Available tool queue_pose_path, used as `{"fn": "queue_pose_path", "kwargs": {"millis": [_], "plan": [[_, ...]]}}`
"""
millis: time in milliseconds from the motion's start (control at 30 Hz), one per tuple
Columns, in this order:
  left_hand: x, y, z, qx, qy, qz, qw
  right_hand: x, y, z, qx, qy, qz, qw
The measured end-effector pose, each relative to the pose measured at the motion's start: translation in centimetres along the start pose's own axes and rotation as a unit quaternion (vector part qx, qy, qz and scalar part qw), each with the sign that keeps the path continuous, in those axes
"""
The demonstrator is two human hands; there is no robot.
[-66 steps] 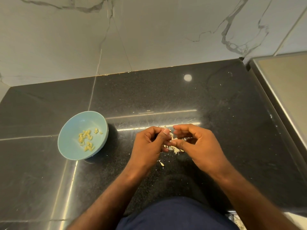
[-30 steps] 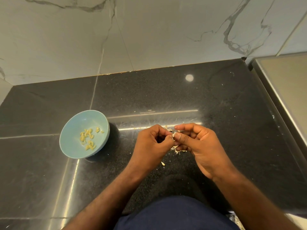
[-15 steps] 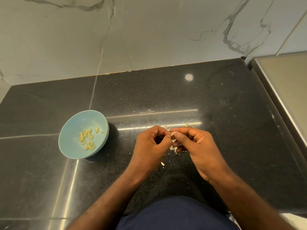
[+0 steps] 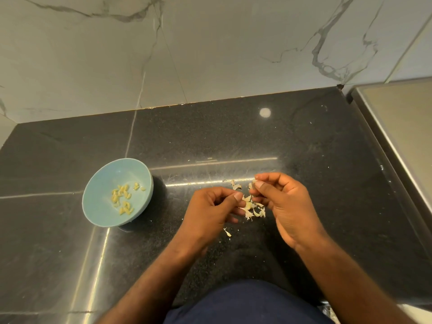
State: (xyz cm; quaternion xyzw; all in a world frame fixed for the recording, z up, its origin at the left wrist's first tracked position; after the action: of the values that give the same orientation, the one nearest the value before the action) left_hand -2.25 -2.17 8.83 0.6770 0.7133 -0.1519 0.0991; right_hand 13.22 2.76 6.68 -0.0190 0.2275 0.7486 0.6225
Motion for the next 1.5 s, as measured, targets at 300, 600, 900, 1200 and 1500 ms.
{"fn": "queue_pose_path", "kwargs": {"millis": [300,600,900,1200,1500], "plan": [[0.4,-0.2,-1.4,0.133,0.151,-0.008,0.979,-0.9,1.1,-0.3,-0.016,0.047,0.095,0.994],[0.0,-0.2,-1.9,0.186,0.186,0.018,0.965,-1.5,1.6,-0.9,-0.055,0.061,0.116,0.99],[-0.1,0.8,-1.7,0.345,0.206,0.087,0.911,-2.0,2.8,-0.9,-0.132,0.103,0.189,0.968],[-1.0,1.8,-0.8,-0.052,-0.014,0.046,0.997,-1.9,3.7,0.6,-0.34,-0.204,0.169,0.902],[-0.6,1.1,-0.5,0.056,0.02,0.04,0.997,-1.7,3.7,-0.4,-0.373,-0.168,0.177,0.895]]}}
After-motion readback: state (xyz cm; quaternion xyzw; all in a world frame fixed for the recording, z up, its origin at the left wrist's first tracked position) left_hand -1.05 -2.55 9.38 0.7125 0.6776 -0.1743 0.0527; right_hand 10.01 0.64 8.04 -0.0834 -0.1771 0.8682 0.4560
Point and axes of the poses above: each hand's wrist, its own x-axis towards the middle knuckle, its own y-axis out of the palm, z = x × y, the point moved 6 cm from there along x, towards the middle knuckle, and after that the axes turned 4 degrees about z, right-handed, at the moved point
